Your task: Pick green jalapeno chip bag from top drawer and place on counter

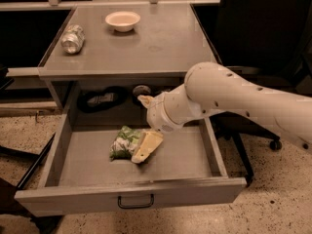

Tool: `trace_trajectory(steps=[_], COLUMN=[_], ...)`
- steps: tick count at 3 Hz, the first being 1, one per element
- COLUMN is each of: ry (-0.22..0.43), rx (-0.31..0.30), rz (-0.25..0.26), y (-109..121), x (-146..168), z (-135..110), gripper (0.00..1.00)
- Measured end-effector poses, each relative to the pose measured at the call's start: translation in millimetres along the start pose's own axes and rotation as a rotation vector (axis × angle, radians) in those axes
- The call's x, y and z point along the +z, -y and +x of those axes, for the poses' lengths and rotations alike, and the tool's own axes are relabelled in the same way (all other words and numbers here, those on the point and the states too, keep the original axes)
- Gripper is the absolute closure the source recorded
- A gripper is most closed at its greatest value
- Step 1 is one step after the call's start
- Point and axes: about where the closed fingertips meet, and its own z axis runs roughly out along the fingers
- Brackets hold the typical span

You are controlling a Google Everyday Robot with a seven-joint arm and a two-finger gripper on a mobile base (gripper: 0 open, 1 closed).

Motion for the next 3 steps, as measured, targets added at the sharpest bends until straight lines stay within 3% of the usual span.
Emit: trace_trajectory(steps=[1,3], ry=[0.009,-0.141], rx=[0.006,0.031], rz=[-0.008,0.044], y=[2,43], x=[7,46], z=[5,60], gripper=[0.00,0.00])
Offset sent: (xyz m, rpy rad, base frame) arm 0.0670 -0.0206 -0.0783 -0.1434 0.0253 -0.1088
